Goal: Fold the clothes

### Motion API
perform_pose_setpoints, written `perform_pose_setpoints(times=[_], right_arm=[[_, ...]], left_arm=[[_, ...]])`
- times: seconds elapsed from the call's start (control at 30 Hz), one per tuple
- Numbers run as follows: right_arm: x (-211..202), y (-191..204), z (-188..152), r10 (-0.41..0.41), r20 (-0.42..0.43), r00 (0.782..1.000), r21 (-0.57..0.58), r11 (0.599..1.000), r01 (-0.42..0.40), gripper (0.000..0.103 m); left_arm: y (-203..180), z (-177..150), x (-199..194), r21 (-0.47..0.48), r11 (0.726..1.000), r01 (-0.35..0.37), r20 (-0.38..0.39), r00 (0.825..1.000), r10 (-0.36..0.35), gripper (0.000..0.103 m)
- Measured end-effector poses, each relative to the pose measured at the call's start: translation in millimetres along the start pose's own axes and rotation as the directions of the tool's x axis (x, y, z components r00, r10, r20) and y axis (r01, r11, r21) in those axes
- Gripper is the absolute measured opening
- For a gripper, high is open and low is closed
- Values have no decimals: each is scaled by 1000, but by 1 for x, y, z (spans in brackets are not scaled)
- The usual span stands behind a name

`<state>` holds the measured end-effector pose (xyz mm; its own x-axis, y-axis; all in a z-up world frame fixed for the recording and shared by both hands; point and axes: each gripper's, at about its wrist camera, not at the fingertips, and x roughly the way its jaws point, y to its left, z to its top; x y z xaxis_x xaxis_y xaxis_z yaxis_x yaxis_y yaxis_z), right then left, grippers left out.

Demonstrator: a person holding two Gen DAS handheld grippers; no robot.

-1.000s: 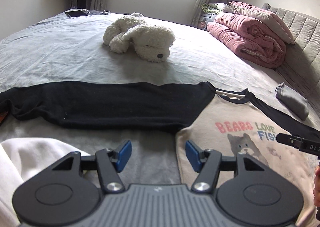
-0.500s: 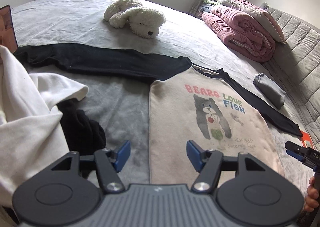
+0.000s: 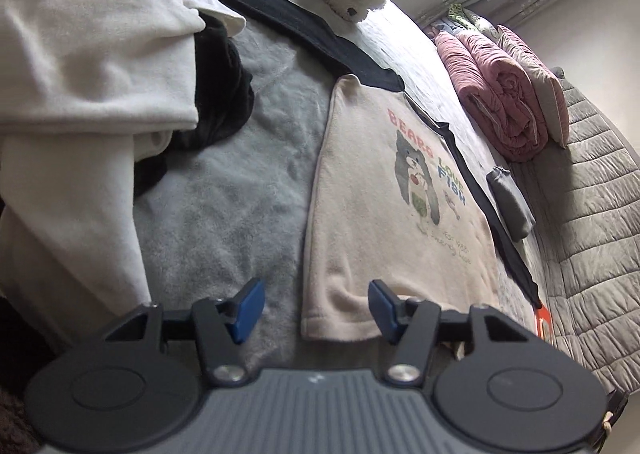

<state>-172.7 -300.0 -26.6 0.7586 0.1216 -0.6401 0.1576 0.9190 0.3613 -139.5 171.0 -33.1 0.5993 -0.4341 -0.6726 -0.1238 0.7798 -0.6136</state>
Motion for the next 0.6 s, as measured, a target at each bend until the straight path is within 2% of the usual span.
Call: perform_pose_setpoints(times=[0.13,0.2,0.23,0.27,0.3,0.33,0.37,0.5,0.6], right_arm=[[7,-2,-8,31,-40,999,10,999,-30,57],[11,-1,-11,34,-51,998,10,999,-34,52],[12,1,-11,34,-54,998,2,999,-34,44],[13,2,-11,36,-59,998,-6,999,-37,31],[14,3,-12,41,-66,997,-10,999,-41,27],[14,3,-11,39,-69,997,-13,999,-40,22],[11,3,-10,39,-60,997,-11,999,-39,11],[-5,-2,-3,44,1,999,9,999,-44,11],[-18,-7,3,58,36,998,25,998,-59,11]], left_arm=[[-4,-5,1,23,999,-30,23,999,29,41],[-6,-7,1,33,998,-47,33,998,46,38],[-6,-8,2,35,998,-44,29,999,43,33],[-7,-8,3,38,999,-39,22,999,38,22],[-8,-10,3,38,998,-51,30,998,50,12],[-9,-12,3,38,997,-66,41,997,64,8],[-10,-13,2,38,996,-80,52,996,78,7],[-13,-11,-17,21,995,-96,124,988,92,7],[-20,-7,-28,41,994,-97,118,989,92,7]])
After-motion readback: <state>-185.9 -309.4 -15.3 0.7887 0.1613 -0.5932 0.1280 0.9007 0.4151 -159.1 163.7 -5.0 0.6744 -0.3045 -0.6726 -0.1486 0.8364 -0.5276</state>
